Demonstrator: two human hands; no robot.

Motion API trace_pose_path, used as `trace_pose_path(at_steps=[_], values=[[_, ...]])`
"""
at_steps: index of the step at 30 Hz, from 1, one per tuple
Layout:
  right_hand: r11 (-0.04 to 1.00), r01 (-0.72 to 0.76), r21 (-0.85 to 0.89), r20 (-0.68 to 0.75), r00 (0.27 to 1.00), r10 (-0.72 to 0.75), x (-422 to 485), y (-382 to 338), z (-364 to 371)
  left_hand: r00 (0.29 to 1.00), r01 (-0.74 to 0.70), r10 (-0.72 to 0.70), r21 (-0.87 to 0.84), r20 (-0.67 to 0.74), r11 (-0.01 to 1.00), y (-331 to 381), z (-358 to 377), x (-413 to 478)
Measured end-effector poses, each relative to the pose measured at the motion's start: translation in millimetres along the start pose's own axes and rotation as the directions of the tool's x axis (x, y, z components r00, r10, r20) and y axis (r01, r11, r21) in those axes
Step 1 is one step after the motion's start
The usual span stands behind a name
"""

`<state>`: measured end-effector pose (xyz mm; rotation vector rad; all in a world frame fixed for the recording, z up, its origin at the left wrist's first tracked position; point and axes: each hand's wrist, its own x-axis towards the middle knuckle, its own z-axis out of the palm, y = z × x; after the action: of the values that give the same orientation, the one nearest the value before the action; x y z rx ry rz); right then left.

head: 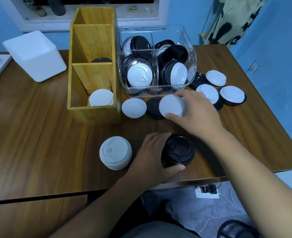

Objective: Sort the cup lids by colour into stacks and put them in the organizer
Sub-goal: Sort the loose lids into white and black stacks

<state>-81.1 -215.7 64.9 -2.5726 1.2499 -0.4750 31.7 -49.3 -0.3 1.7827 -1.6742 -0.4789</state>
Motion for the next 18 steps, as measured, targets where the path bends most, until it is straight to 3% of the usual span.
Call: trace_pose_path(at_steps=[6,13,17,18], values=[[0.959,-0.281,-0.035,0.001,0.96,0.281,-77.9,58.6,-9.0,0.999,0.031,-0.03,0.04,-0.029,0.999,0.8,4.3,1.2],[0.905,-0.299,-0.303,-0.021,0.951,0.307,-107.0,73.5,-11.6,0.998,0.053,-0.05,0.154,-0.028,0.987,12.1,6.5,32.3],[0.987,-0.13,0.092,0.191,0.975,0.111,-102.9,84.7,-25.7,0.999,0.03,-0.026,0.195,-0.021,0.98,20.2,6.8,56.2],[0.989,-0.092,0.12,0.263,0.963,0.058,-100.6,88.1,-27.5,0.999,0.019,-0.013,0.202,-0.031,0.979,22.5,6.5,59.8]])
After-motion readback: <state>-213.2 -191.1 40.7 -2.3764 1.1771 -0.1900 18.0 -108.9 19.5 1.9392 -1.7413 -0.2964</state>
